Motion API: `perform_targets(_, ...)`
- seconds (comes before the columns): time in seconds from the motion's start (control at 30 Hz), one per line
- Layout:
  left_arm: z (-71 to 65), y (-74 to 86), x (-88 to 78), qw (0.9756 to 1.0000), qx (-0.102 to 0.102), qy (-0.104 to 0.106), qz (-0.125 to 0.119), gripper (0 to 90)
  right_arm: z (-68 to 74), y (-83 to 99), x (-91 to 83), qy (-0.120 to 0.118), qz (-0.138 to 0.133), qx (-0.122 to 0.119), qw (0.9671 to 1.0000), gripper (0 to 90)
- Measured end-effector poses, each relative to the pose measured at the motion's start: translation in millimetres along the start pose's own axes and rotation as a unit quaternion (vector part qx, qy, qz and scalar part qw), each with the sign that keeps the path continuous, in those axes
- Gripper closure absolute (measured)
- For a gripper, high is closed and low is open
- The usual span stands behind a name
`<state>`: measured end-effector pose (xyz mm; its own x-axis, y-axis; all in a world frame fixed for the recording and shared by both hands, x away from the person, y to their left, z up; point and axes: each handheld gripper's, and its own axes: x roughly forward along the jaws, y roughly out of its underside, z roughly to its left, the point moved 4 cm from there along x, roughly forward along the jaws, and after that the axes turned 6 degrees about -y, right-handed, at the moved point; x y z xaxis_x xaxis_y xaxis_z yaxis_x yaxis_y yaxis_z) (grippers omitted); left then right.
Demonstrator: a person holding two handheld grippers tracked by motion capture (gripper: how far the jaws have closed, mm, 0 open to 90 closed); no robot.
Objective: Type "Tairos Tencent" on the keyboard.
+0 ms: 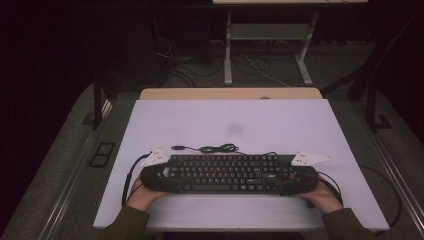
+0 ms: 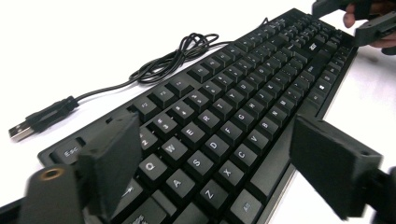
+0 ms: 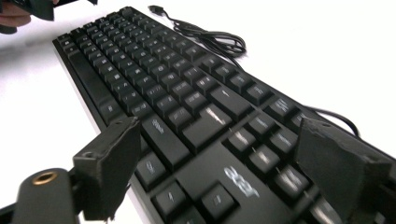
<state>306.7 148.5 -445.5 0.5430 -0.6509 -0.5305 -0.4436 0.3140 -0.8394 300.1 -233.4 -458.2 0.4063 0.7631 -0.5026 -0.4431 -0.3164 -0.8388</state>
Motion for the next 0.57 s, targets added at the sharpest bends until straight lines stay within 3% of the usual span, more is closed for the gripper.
perform_targets(0.27, -0.5, 1.7, 3.3, 1.0, -0.004, 0.0, 0.008, 0.0, -10.9, 13.0, -20.1, 0.02, -0.001, -0.006, 0.9998, 13.6)
perform_targets(0.4, 0.1, 2.1, 3.8, 0.9999, -0.009, -0.005, 0.011, 0.0, -16.1, 18.1, -28.0, 0.03, -0.004, -0.004, 0.9995, 13.6)
perform_targets(0.57, -0.1, 2.0, 3.3, 0.9999, -0.002, -0.005, 0.011, 0.0, -18.2, 17.9, -32.0, 0.034, -0.014, 0.002, 0.9993, 13.5)
